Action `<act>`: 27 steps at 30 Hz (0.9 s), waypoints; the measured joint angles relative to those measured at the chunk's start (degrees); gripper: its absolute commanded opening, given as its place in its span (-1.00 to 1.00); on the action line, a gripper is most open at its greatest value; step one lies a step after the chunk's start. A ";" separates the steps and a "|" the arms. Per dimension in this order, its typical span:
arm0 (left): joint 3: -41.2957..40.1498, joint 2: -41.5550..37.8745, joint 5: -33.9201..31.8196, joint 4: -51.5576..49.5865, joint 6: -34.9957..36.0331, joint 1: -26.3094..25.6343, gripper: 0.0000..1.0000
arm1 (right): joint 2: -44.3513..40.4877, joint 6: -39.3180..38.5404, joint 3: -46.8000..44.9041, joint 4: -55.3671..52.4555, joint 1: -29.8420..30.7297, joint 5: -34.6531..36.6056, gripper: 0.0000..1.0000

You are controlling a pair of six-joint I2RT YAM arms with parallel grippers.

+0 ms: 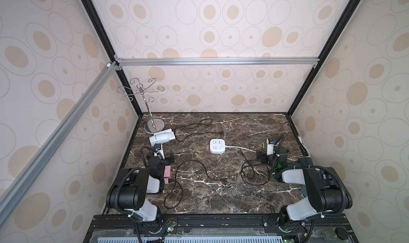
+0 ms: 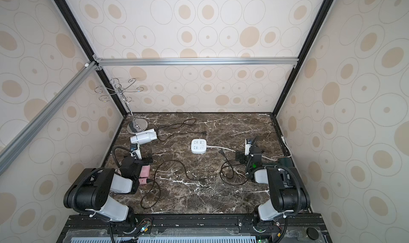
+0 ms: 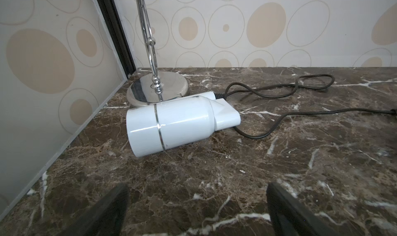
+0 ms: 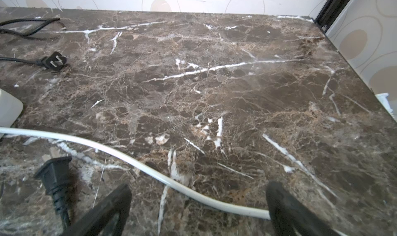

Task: Charge the blow dryers
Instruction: Pick up the plug from the center of the board.

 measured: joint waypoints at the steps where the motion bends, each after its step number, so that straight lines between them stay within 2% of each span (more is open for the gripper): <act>1: 0.00 0.00 0.00 0.24 0.09 0.00 1.00 | 0.02 -0.02 0.13 0.17 0.00 0.02 0.99; 27: 0.79 0.09 -1.68 2.69 1.03 -0.39 1.00 | 0.28 -0.24 0.44 2.10 -0.70 0.26 0.99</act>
